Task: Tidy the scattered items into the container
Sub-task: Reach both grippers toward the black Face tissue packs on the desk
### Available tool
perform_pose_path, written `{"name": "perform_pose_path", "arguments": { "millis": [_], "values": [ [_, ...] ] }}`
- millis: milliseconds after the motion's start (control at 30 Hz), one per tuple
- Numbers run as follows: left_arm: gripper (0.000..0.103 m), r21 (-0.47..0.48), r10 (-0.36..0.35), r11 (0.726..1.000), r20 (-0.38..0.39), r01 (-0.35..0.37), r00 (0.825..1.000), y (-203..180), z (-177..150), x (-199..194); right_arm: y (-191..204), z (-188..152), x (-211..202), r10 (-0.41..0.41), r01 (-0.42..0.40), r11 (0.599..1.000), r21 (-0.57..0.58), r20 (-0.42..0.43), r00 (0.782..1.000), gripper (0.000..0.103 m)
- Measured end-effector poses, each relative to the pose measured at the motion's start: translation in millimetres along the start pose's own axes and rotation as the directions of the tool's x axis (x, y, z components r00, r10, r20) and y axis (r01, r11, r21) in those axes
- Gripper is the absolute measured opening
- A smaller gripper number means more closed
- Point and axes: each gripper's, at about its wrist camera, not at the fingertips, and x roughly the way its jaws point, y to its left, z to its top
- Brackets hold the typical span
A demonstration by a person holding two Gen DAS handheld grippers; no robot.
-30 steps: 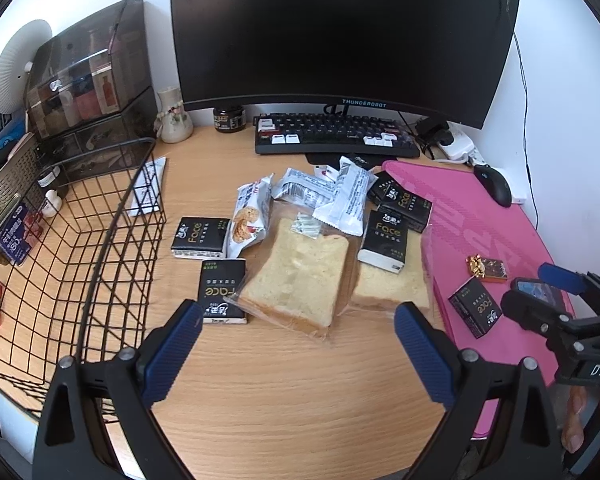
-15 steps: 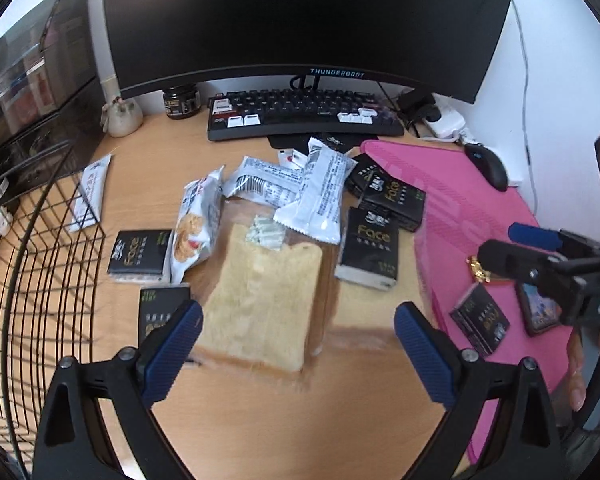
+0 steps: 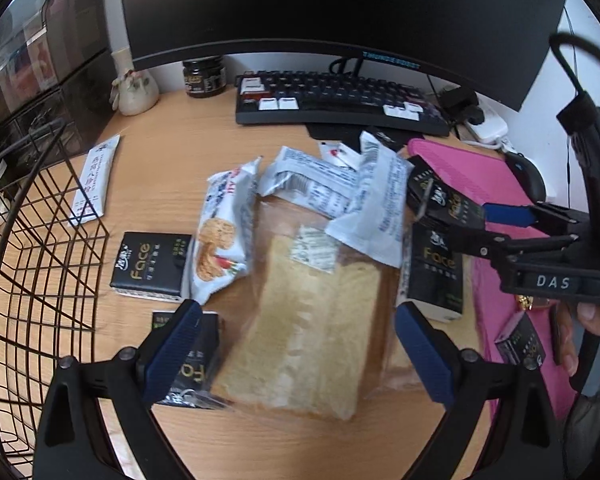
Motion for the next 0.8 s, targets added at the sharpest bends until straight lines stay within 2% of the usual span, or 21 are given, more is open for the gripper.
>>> {"name": "perform_pose_path", "arguments": {
  "millis": [133, 433, 500, 567, 733, 800],
  "values": [
    [0.096, 0.001, -0.008, 1.0, -0.013, 0.008, 1.0, 1, 1, 5, 4, 5, 4, 0.034, -0.034, 0.999, -0.018, 0.004, 0.999, 0.071],
    [0.096, -0.015, -0.024, 1.0, -0.01, 0.024, 1.0, 6, -1, 2, 16, 5, 10, 0.098, -0.098, 0.995, -0.034, -0.007, 0.995, 0.07],
    [0.096, -0.021, -0.014, 1.0, -0.014, 0.014, 1.0, 9, -3, 1, 21, 2, 7, 0.097, -0.098, 0.994, -0.044, -0.013, 0.995, 0.064],
    [0.096, -0.017, -0.005, 1.0, -0.019, 0.005, 1.0, 10, -5, 0, 25, -6, 1, 0.098, -0.099, 0.994, -0.056, -0.021, 0.995, 0.059],
    [0.096, 0.01, -0.008, 1.0, -0.026, 0.008, 1.0, 0, -9, 2, 31, -36, -21, 0.084, -0.087, 0.994, -0.069, -0.041, 0.996, 0.055],
    [0.096, 0.023, -0.013, 1.0, -0.035, 0.014, 0.999, -7, -12, 5, 33, -46, -31, 0.06, -0.063, 0.995, -0.072, -0.043, 0.997, 0.05]
  ]
}}
